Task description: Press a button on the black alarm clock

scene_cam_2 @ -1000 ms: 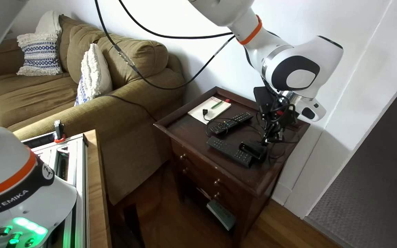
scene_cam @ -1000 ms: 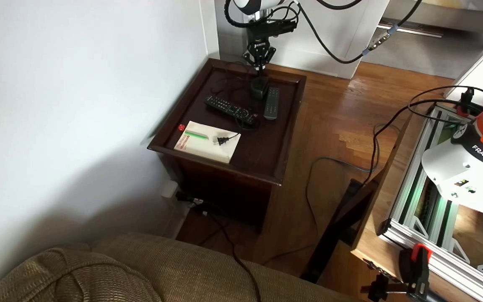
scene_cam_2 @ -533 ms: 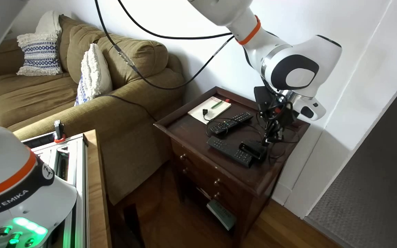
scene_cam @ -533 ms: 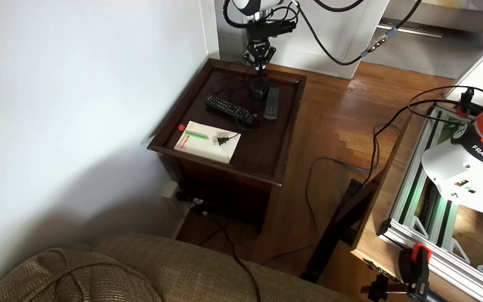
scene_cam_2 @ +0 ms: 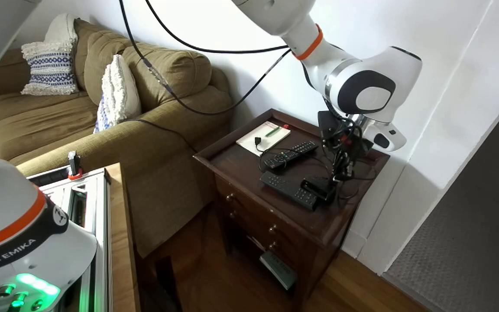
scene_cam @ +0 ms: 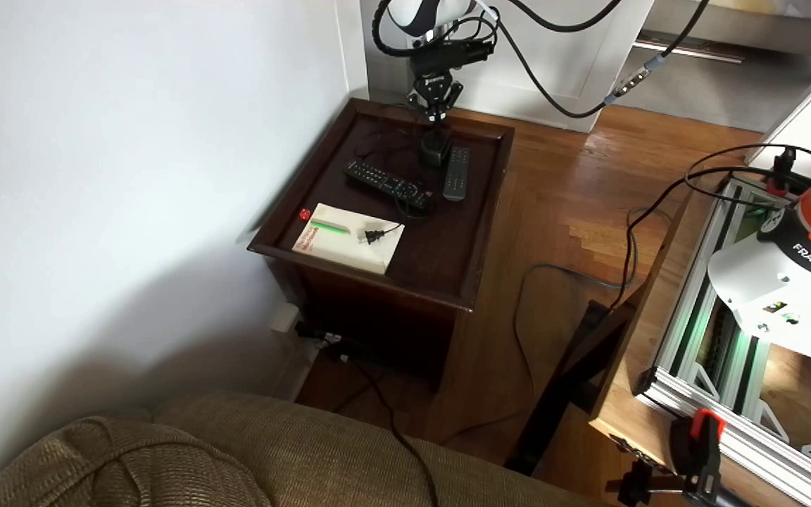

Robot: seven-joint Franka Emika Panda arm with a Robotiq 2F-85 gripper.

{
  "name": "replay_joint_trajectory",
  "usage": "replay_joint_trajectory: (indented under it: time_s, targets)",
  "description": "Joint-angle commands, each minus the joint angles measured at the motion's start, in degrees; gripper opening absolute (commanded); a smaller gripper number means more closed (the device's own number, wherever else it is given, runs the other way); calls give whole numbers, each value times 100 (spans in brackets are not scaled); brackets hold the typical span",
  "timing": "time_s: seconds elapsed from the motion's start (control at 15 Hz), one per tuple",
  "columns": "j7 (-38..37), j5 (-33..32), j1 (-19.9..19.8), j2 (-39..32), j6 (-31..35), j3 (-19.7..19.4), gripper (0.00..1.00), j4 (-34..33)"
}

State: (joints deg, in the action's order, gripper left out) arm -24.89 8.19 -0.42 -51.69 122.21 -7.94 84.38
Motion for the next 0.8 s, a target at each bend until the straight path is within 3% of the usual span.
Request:
replay_joint_trajectory:
  time_s: [0.0,0.73]
  targets:
    - [-330,-204,145,-102,171,-148,0,2]
    - [-1237,-677,640,-371,230,-414,0,-85]
